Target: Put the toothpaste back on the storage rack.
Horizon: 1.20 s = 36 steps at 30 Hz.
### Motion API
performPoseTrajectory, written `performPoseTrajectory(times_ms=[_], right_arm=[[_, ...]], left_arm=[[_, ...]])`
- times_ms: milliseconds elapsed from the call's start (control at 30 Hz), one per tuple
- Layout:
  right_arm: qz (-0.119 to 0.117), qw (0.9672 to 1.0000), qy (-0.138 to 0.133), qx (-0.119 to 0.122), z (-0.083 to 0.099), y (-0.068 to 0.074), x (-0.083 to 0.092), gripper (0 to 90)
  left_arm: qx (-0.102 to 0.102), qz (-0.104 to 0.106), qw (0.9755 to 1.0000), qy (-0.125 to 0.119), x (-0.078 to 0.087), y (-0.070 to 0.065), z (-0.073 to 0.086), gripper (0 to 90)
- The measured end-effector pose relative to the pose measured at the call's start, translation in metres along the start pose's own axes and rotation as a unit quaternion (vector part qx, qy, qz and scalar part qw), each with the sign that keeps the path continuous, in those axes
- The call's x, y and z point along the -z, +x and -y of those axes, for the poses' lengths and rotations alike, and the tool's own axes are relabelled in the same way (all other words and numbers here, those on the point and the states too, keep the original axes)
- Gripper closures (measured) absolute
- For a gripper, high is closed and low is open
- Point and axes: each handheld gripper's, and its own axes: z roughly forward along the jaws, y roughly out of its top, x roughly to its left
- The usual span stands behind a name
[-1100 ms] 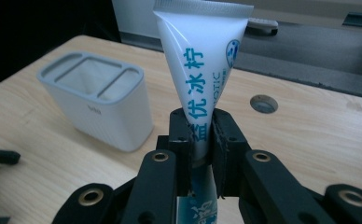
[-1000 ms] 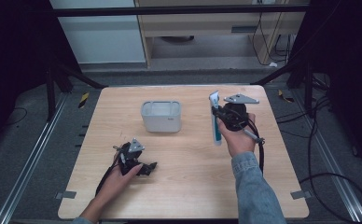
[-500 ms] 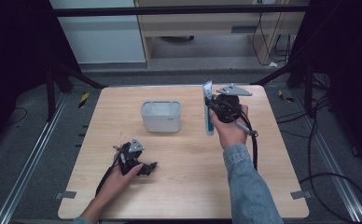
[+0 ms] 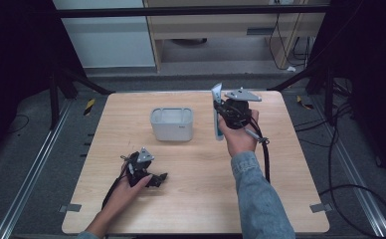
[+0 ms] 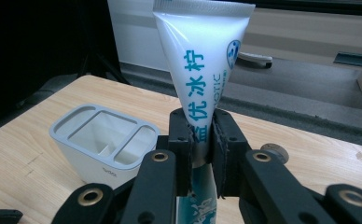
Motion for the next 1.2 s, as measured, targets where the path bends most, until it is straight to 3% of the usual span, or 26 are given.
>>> performPoseTrajectory(times_ms=[267, 467, 667, 833, 1033, 1200], right_arm=[[-0.005, 0.9999, -0.012, 0.003, -0.013, 0.007, -0.008, 79.5], [-0.010, 0.9998, -0.010, 0.012, -0.012, 0.015, -0.009, 79.4], [-0.016, 0.9997, -0.016, 0.003, -0.013, 0.019, -0.014, 79.4], [-0.016, 0.9993, -0.035, -0.004, -0.021, 0.027, -0.020, 79.4], [-0.013, 0.9990, -0.041, 0.008, -0.036, 0.036, -0.027, 79.4], [-0.019, 0.9989, -0.042, -0.001, -0.047, 0.040, -0.034, 79.4]], left_arm=[[0.000, 0.000, 1.0000, 0.000, 0.000, 0.000, 0.000, 0.0], [0.000, 0.000, 1.0000, 0.000, 0.000, 0.000, 0.000, 0.0], [0.000, 0.000, 1.0000, 0.000, 0.000, 0.000, 0.000, 0.0], [0.000, 0.000, 1.0000, 0.000, 0.000, 0.000, 0.000, 0.0], [0.000, 0.000, 1.0000, 0.000, 0.000, 0.000, 0.000, 0.0], [0.000, 0.000, 1.0000, 0.001, 0.000, 0.000, 0.000, 0.0]])
